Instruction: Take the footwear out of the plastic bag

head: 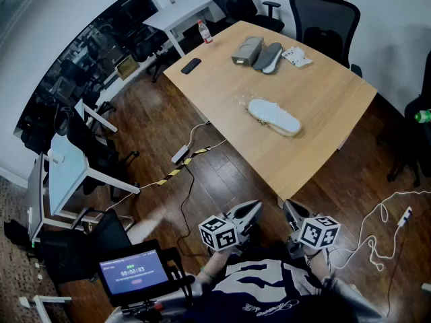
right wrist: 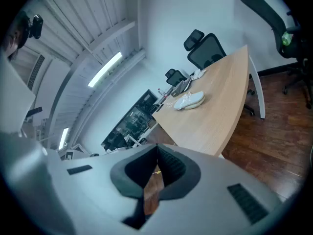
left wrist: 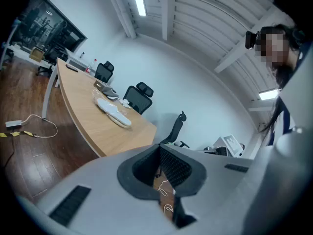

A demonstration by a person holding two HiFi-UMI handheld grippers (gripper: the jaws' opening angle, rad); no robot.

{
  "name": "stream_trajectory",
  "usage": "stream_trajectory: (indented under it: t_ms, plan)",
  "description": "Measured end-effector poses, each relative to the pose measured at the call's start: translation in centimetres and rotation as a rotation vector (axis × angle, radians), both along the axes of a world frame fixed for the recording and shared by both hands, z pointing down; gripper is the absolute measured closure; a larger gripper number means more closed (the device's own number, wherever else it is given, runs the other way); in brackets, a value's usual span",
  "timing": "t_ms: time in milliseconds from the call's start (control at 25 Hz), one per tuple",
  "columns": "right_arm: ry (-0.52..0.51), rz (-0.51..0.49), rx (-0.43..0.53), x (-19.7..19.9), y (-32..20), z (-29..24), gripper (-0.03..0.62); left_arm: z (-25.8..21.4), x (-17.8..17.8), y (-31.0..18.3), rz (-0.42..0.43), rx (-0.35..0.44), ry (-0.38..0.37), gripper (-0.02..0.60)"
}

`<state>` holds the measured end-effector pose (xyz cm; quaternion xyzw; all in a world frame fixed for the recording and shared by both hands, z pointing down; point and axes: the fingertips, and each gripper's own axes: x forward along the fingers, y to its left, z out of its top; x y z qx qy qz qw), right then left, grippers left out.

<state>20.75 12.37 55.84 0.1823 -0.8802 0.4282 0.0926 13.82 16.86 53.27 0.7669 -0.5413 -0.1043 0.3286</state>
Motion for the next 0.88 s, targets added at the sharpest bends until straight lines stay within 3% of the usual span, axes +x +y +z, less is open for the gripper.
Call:
stream_trajectory:
  t_ms: [160, 480, 640, 880]
  plan:
    - [0.014, 0.019, 0.0, -1.8, -1.6, 0.6, 0.606, 0.6, -1.9, -1.4, 0.038, 0.006, 0.002, 0.577]
    - [-0.009, 0.084, 0.004, -12.6, -5.3, -0.6, 0.606, -0.9, -13.7, -6.1, 0.093, 0.051, -0.002, 0.577]
    - [-0.001, 0.108, 0.008, -18.2, -6.0, -0.8, 0.606, -1.0, -20.2, -7.1, 0.08, 0.064, 0.022, 0.577]
    - [0.049, 0.179, 0.018, -22.2, -6.3, -0.2, 0.606, 0.4, -26.5, -7.9, 0.088, 0.063, 0.07, 0.577]
